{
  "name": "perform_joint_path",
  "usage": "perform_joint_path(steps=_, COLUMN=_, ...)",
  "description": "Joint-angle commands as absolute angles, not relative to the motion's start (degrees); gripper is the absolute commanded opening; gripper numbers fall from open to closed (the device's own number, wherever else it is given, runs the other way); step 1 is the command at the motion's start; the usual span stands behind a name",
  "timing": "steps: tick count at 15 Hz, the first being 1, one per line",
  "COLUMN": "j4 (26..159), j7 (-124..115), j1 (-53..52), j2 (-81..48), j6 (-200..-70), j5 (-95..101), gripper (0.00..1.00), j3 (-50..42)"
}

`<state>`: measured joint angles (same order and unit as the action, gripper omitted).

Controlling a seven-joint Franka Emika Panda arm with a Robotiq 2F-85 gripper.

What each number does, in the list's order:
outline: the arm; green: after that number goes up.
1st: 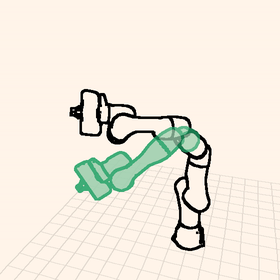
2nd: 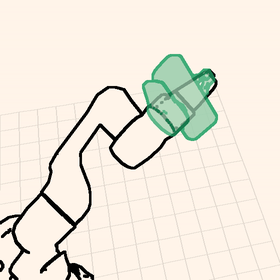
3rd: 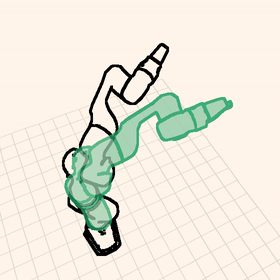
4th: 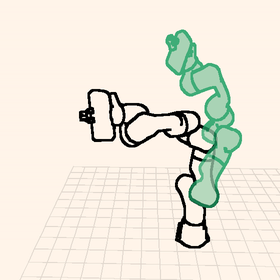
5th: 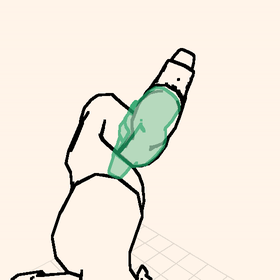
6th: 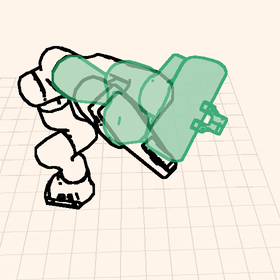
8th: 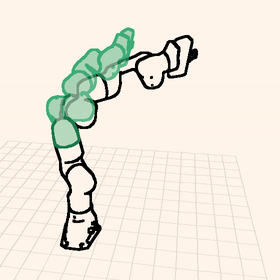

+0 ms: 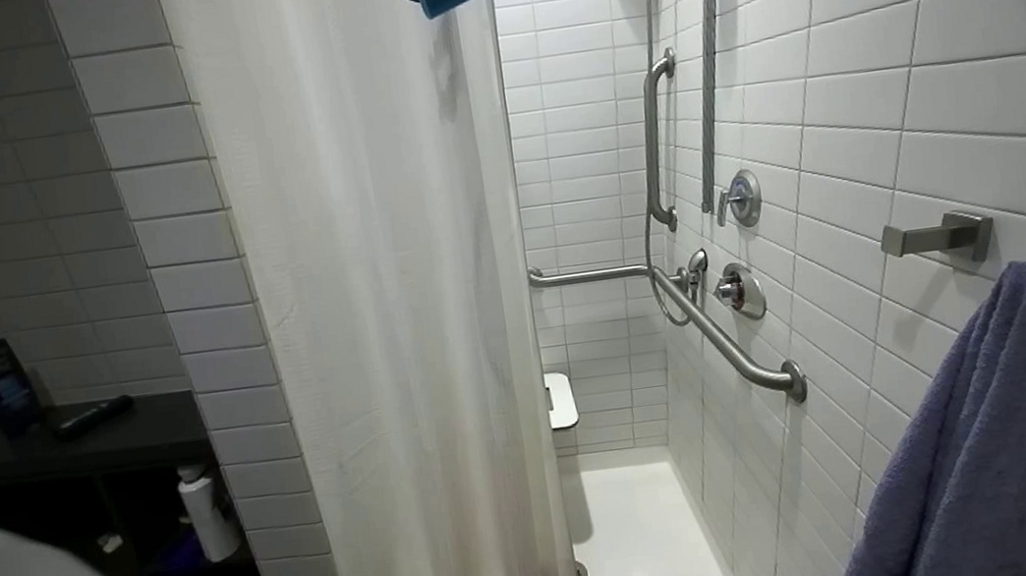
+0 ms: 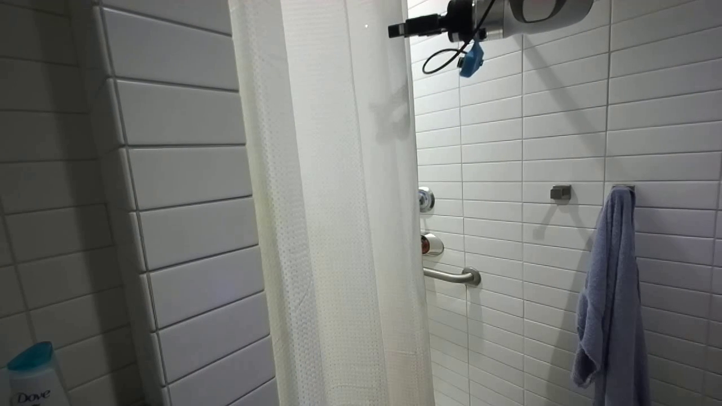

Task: Pull the shower curtain sightly to the right

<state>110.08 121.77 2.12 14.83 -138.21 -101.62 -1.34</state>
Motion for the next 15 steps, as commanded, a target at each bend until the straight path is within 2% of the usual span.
perform_joint_path(steps=1, j4=112.07, j7=126.8, j1=2.46, j2=16.75, j6=-138.93, j5=-104.13, gripper=1.0, j3=-0.7)
perform_joint_path(steps=15, j4=111.15, j7=126.55, j1=2.87, j2=15.23, j6=-138.02, j5=-103.27, gripper=1.0, j3=-0.96)
